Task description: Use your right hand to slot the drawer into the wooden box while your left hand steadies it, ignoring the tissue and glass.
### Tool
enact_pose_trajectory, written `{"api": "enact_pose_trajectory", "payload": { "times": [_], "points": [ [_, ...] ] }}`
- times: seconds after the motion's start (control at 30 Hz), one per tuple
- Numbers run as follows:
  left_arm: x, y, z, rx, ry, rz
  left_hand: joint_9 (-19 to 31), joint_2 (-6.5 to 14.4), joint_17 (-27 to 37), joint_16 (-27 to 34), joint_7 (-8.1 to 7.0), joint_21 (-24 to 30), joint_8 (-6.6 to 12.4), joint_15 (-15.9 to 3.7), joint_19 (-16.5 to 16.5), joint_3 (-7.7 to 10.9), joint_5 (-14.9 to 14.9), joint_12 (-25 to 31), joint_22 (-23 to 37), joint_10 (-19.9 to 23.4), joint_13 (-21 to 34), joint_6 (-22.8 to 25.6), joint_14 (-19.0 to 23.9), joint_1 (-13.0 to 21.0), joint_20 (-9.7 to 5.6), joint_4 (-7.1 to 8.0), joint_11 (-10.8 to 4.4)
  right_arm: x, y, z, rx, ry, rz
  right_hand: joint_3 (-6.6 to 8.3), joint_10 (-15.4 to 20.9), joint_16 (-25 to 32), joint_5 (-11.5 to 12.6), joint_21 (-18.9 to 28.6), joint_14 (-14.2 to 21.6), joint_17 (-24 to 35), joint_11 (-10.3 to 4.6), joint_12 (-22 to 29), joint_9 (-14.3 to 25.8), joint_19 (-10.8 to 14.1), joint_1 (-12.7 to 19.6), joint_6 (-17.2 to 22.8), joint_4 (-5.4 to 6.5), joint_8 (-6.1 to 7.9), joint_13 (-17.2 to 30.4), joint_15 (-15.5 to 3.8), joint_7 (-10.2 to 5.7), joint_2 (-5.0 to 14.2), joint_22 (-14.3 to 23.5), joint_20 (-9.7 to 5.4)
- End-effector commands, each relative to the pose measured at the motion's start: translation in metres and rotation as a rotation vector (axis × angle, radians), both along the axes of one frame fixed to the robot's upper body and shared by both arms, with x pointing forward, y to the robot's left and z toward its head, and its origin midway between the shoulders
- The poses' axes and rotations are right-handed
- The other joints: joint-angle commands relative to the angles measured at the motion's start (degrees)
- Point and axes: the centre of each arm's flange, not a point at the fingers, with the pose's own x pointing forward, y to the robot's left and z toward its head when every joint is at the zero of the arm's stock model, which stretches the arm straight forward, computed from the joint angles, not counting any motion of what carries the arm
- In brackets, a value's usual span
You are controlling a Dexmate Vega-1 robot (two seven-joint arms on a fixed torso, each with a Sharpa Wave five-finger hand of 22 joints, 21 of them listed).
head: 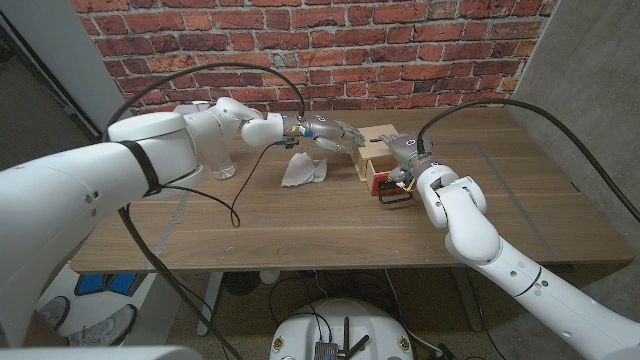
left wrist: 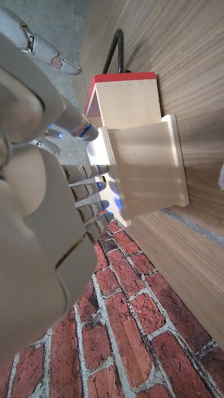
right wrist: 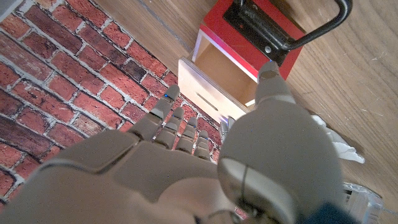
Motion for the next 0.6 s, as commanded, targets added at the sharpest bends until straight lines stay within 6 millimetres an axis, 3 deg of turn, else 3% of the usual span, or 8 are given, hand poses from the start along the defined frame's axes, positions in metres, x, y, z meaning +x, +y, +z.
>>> {"api": "enact_pose_trajectory", "payload": {
  "times": [0.03,0.6],
  "points": [
    [-0.002,0.001,0.001,-0.01,-0.012,-0.016,0.1,4.7,0.2,0.2,0.02,0.1,0.29,-5.79,0.4,0.45,-0.2,0.4,0.1,0.8,0.1,0.7,0.6,0.3,-7.17,-0.08,-0.29,0.006,-0.004,-0.013,-0.076,-0.082,-0.035,-0.31,-1.2,0.2,0.5,-0.8,-0.7,-0.3,0.24,0.3,0.0,-0.6,-0.7,-1.7,0.03,0.1,0.0,0.13,0.48,-0.09,0.1,-0.05],
    [-0.002,0.001,0.001,-0.013,-0.007,-0.016,0.1,4.7,0.2,0.1,0.1,0.2,0.19,-5.9,0.9,0.7,-0.2,0.3,0.1,1.0,0.2,1.0,1.0,0.4,-7.12,-0.23,-0.21,0.018,-0.007,-0.024,-0.098,-0.137,-0.044,-1.01,-1.6,0.7,1.2,-2.1,-1.0,-1.0,0.44,0.8,0.0,-0.1,-2.6,-2.5,0.75,0.61,-0.1,0.69,1.01,-0.52,0.1,0.34]
  ]
}}
